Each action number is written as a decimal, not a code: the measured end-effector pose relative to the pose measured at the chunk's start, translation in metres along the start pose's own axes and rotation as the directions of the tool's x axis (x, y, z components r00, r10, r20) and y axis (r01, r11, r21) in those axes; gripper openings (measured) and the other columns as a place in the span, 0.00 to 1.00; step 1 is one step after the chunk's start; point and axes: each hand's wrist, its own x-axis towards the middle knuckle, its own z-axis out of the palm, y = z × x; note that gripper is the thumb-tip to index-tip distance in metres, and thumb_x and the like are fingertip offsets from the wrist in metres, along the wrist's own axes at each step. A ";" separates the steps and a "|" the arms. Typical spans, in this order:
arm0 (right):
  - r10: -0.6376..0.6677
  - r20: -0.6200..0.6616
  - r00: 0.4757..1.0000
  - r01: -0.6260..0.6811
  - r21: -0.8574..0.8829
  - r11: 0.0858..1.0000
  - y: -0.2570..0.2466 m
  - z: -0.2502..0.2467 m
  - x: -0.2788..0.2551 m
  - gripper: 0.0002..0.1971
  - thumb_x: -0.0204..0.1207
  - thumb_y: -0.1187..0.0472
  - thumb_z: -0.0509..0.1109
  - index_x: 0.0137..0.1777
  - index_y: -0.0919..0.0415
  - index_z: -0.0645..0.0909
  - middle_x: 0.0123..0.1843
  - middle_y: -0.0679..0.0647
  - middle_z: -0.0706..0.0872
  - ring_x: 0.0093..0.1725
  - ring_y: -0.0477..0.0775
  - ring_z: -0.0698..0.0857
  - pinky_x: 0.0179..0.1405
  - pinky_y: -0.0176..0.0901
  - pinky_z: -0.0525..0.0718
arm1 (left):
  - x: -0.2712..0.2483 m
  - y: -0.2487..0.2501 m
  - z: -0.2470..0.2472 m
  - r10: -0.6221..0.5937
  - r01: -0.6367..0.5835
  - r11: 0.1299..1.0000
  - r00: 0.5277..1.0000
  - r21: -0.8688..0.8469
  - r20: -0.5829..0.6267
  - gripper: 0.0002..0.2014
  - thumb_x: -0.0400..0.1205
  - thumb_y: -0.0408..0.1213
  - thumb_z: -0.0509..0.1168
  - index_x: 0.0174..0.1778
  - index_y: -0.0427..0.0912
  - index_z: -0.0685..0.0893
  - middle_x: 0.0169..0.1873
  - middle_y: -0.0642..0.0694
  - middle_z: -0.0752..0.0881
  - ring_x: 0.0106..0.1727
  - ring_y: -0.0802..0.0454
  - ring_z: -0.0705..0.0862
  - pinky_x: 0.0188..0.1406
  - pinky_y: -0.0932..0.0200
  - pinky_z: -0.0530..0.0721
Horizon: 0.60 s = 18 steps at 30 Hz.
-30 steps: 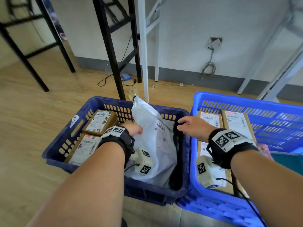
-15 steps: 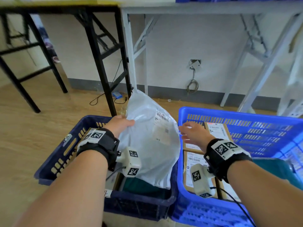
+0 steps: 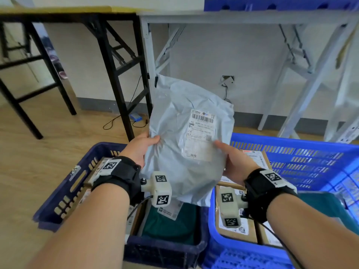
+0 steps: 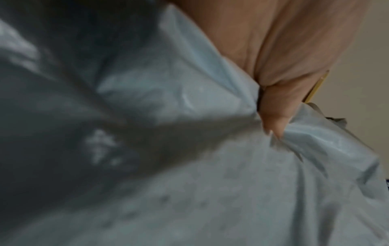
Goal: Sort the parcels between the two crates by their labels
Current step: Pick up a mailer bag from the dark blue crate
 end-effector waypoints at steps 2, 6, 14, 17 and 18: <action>-0.038 -0.018 0.999 0.038 -0.004 0.999 0.003 0.001 0.003 0.19 0.73 0.60 0.76 0.65 0.60 0.83 0.57 0.56 0.90 0.59 0.60 0.87 0.61 0.60 0.84 | 0.002 -0.003 -0.001 -0.005 0.005 1.000 1.000 0.017 0.000 0.18 0.84 0.28 0.61 0.71 0.40 0.76 0.62 0.38 0.85 0.63 0.38 0.84 0.69 0.40 0.77; -0.075 -0.094 0.993 0.071 -0.046 0.996 0.006 0.002 0.006 0.14 0.77 0.69 0.71 0.62 0.62 0.81 0.55 0.59 0.90 0.55 0.62 0.88 0.56 0.56 0.86 | 0.005 -0.012 -0.004 -0.032 0.037 0.997 0.997 0.065 -0.067 0.15 0.84 0.34 0.64 0.67 0.42 0.80 0.59 0.39 0.86 0.60 0.39 0.85 0.67 0.40 0.78; -0.101 -0.103 0.990 0.092 -0.082 0.992 0.014 0.007 0.012 0.12 0.79 0.71 0.66 0.62 0.64 0.81 0.53 0.60 0.89 0.52 0.62 0.87 0.57 0.56 0.85 | 0.013 -0.035 -0.021 -0.147 0.164 0.950 0.986 0.264 -0.084 0.47 0.47 0.57 0.85 0.64 0.47 0.83 0.55 0.44 0.90 0.55 0.42 0.88 0.62 0.41 0.83; -0.109 -0.102 0.989 0.104 -0.060 0.993 0.013 0.009 0.012 0.12 0.80 0.72 0.65 0.61 0.64 0.81 0.53 0.60 0.89 0.52 0.61 0.87 0.55 0.54 0.85 | 0.006 -0.031 -0.019 -0.167 0.181 0.951 0.983 0.252 -0.079 0.42 0.48 0.55 0.84 0.61 0.50 0.84 0.51 0.44 0.91 0.53 0.41 0.89 0.61 0.40 0.83; -0.107 -0.101 0.989 0.102 -0.054 0.993 0.013 0.010 0.012 0.11 0.80 0.72 0.65 0.60 0.64 0.81 0.53 0.60 0.88 0.53 0.61 0.87 0.56 0.54 0.84 | 0.003 -0.030 -0.018 -0.168 0.184 0.949 0.982 0.256 -0.083 0.42 0.49 0.55 0.83 0.61 0.51 0.84 0.51 0.44 0.91 0.53 0.41 0.89 0.61 0.39 0.83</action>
